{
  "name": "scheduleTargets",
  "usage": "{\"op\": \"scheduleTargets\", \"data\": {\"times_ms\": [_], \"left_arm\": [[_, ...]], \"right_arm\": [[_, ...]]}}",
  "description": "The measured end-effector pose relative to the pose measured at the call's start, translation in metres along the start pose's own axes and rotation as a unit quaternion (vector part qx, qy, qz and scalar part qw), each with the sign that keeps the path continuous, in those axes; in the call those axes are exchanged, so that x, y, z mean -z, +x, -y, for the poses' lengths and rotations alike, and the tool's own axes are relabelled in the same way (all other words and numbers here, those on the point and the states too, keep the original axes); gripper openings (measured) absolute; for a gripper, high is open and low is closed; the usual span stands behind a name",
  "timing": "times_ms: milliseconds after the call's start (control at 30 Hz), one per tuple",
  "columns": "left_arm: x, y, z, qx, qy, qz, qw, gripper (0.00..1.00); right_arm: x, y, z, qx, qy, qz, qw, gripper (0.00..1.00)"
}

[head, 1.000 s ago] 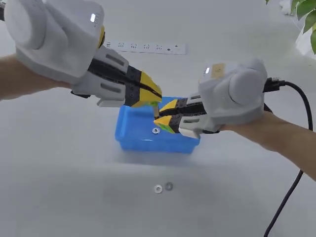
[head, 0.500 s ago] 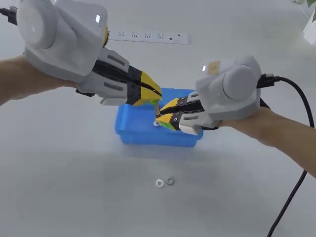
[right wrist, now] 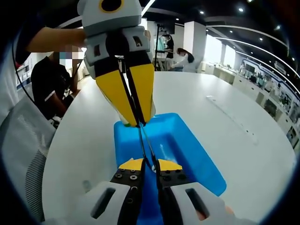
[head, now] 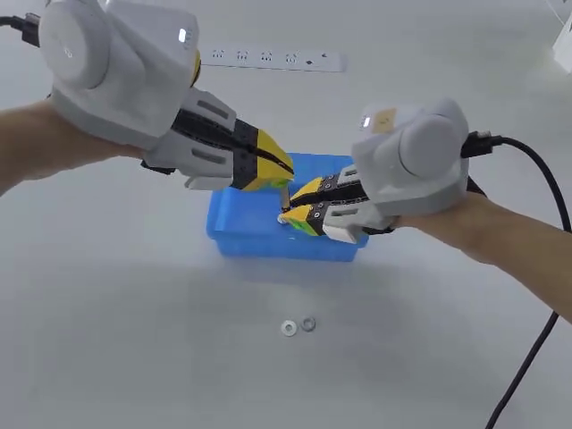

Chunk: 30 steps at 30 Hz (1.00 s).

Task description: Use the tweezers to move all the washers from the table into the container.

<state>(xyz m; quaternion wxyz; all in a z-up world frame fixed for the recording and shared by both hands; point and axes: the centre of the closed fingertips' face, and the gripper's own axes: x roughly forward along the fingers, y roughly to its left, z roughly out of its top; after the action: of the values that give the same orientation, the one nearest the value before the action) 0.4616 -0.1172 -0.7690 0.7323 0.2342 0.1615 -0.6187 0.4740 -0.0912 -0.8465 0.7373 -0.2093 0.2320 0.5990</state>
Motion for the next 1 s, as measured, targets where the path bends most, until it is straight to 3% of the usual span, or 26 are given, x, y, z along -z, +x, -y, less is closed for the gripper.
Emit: {"op": "scheduleTargets", "data": {"times_ms": [133, 500, 800, 1000], "left_arm": [[0.006, 0.0, 0.001, 0.001, -0.002, -0.009, 1.0, 0.05], [-0.003, 0.0, 0.004, -0.004, 0.004, -0.008, 1.0, 0.05], [-0.023, -0.01, 0.007, -0.005, 0.013, 0.011, 0.9998, 0.05], [-0.037, -0.023, 0.016, 0.001, 0.027, 0.018, 0.9995, 0.05]], "right_arm": [[0.0, 0.0, -0.001, -0.001, 0.008, 0.0, 1.0, 0.08], [-0.007, 0.0, -0.004, 0.005, 0.006, 0.009, 0.9999, 0.1], [-0.026, -0.008, -0.01, 0.009, -0.017, 0.025, 0.9995, 0.13], [-0.041, -0.016, -0.021, 0.006, -0.033, 0.04, 0.9987, 0.15]]}}
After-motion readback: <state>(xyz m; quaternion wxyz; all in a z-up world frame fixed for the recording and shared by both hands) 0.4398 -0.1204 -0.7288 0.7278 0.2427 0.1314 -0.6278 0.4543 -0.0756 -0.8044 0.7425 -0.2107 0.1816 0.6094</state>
